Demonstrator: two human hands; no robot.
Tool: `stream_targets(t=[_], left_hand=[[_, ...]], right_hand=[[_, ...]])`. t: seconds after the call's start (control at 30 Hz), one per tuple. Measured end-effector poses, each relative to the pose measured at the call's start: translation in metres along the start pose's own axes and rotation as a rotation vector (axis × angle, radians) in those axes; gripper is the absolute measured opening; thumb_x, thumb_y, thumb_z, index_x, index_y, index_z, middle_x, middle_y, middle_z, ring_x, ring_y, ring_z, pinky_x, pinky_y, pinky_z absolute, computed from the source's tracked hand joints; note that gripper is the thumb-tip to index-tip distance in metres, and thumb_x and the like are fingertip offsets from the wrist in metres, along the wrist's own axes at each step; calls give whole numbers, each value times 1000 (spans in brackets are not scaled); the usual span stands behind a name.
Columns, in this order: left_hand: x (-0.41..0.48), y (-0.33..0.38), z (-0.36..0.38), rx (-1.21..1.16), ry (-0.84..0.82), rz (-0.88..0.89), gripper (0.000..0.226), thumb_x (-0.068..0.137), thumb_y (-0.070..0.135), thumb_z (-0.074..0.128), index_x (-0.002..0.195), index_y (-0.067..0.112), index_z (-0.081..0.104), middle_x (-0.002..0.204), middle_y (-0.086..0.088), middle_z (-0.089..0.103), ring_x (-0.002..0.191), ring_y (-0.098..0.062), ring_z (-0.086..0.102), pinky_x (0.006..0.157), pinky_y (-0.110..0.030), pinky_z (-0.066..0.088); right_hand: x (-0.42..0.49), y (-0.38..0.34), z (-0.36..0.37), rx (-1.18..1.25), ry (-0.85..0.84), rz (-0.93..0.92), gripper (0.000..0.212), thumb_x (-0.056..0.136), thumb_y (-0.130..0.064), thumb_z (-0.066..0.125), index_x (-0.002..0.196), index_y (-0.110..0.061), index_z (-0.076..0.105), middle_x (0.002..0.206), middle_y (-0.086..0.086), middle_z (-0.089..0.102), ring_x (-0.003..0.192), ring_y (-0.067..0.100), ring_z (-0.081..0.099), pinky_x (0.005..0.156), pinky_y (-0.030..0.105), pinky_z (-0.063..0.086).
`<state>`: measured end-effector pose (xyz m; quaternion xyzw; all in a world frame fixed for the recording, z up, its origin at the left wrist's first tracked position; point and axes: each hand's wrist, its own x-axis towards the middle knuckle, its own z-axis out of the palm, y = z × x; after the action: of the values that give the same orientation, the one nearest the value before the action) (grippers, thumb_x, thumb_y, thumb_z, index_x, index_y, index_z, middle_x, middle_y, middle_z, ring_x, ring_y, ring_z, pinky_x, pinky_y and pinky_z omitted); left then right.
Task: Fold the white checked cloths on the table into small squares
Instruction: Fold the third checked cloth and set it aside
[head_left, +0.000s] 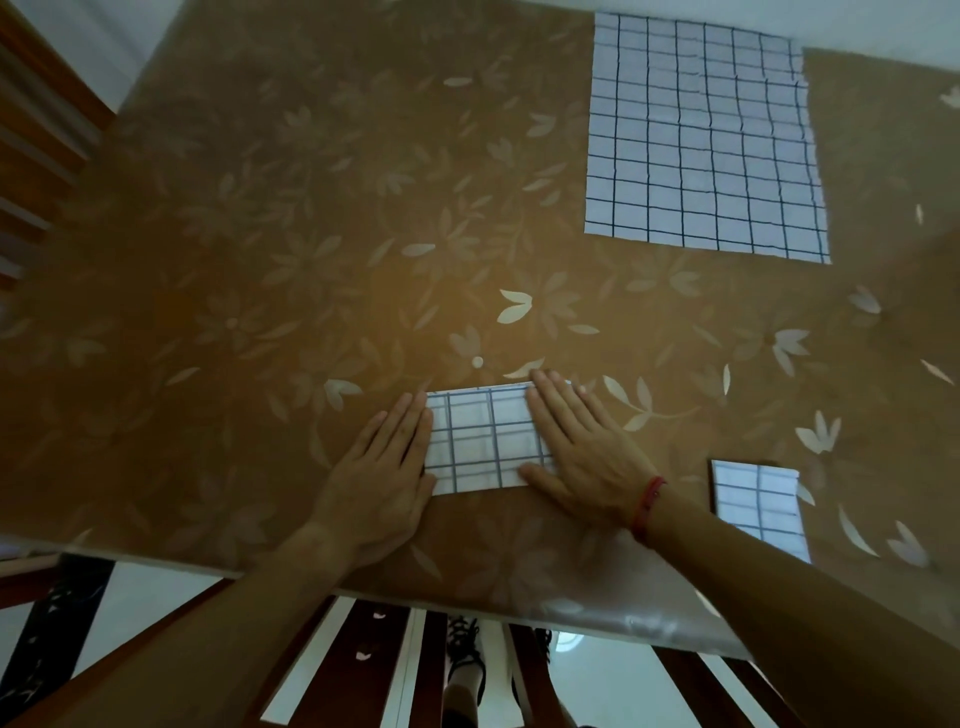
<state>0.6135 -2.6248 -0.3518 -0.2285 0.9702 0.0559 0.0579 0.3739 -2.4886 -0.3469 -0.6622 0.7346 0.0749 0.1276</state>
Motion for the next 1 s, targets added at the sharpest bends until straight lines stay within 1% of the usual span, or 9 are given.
stream_targets(t=[0.13, 0.23, 0.3, 0.43, 0.5, 0.57, 0.67, 0.77, 1.0], left_hand=[[0, 1, 0, -3, -4, -3, 63, 99, 38, 24, 148, -2, 20, 158, -18, 12, 147, -28, 9, 116, -43, 14], [0, 2, -1, 2, -16, -10, 63, 98, 37, 25, 148, -2, 22, 157, -19, 15, 147, -28, 10, 116, -43, 14], [1, 2, -1, 7, -20, -13, 63, 98, 36, 25, 148, -2, 22, 157, -19, 16, 146, -28, 10, 115, -43, 14], [1, 3, -2, 8, -19, -21, 63, 97, 36, 28, 147, -2, 24, 156, -19, 18, 146, -29, 13, 114, -42, 13], [1, 4, -3, 9, -24, -23, 63, 97, 36, 27, 147, -2, 24, 156, -19, 18, 146, -28, 13, 114, -41, 13], [1, 4, -3, 12, -25, -26, 62, 97, 37, 26, 147, -1, 25, 156, -18, 19, 146, -28, 14, 114, -41, 13], [2, 5, -3, 13, -23, -35, 62, 97, 37, 25, 147, -1, 26, 156, -17, 20, 145, -27, 15, 113, -40, 12], [2, 5, -2, 4, -19, -39, 62, 98, 38, 24, 147, 0, 24, 156, -17, 18, 146, -27, 13, 113, -40, 12], [2, 5, -1, -6, -11, -43, 62, 98, 37, 26, 147, 0, 24, 156, -17, 17, 146, -27, 14, 113, -40, 12]], right_hand=[[-8, 13, -3, -13, -53, 11, 84, 96, -65, 11, 153, -5, 2, 162, 13, 3, 150, 25, 0, 122, 44, 5], [-8, 9, -8, 17, -69, 26, 83, 96, -64, 10, 153, -4, 7, 161, 15, 7, 150, 27, 5, 122, 47, 12], [-7, 7, -13, 41, -66, 36, 84, 95, -64, 17, 153, -3, 12, 161, 15, 11, 149, 28, 9, 121, 47, 13], [-3, 5, -31, 110, -29, 32, 87, 91, -62, 41, 153, -7, 14, 161, 11, 15, 148, 27, 14, 119, 40, 5], [1, 6, -40, 130, -13, 37, 93, 85, -63, 53, 153, -12, 15, 157, 8, 21, 141, 26, 25, 117, 39, 17], [7, 8, -45, 140, 3, 46, 96, 78, -64, 62, 152, -19, 20, 150, 4, 29, 129, 23, 36, 109, 37, 30], [16, 12, -49, 124, 6, 49, 89, 72, -63, 66, 145, -28, 29, 136, 0, 40, 117, 21, 42, 99, 35, 35], [25, 13, -52, 124, -12, 67, 81, 70, -60, 67, 139, -29, 37, 129, -2, 46, 113, 20, 43, 97, 35, 35], [42, 12, -57, 194, -159, 119, 80, 68, -57, 73, 137, -33, 40, 134, 0, 51, 123, 22, 42, 103, 38, 31]])
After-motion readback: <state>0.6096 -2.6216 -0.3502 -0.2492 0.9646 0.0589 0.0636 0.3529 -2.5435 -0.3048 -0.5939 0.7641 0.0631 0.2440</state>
